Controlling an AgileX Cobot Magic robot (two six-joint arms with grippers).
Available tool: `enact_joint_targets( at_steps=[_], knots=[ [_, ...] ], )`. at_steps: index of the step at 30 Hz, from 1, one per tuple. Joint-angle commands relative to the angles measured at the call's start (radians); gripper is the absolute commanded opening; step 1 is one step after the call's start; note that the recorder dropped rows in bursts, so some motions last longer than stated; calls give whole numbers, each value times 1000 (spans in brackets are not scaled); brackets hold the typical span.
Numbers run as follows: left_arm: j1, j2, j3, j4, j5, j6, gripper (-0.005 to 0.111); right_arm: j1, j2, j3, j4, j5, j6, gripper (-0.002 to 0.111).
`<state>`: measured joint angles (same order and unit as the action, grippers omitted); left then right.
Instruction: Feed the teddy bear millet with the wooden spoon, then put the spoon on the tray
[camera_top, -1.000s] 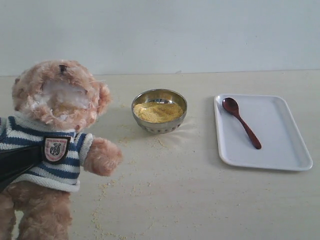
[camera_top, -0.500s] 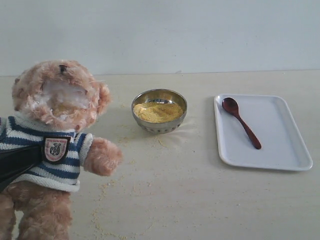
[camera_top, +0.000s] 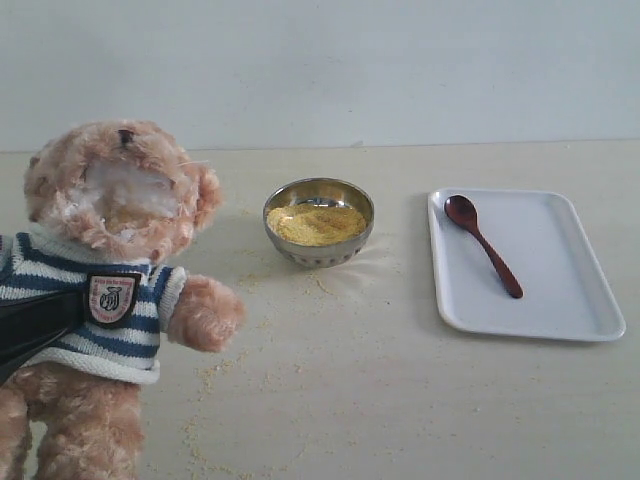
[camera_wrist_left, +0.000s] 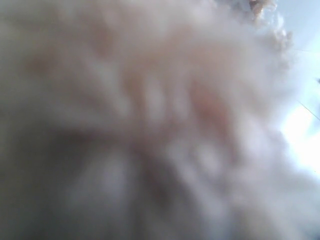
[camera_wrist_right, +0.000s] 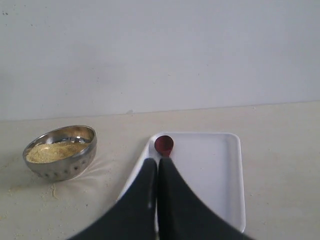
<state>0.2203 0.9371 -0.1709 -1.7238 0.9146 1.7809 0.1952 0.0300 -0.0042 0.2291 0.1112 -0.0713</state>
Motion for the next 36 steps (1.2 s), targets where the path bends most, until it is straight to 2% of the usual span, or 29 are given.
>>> enact_joint_targets(
  at_steps=[1,36],
  knots=[
    [3,2,-4,-21,23,1,5,-5,-11,4,-28,46,-17,0],
    [3,2,-4,-21,21,22,5,-5,-30,4,-29,55,-8,0]
  ],
)
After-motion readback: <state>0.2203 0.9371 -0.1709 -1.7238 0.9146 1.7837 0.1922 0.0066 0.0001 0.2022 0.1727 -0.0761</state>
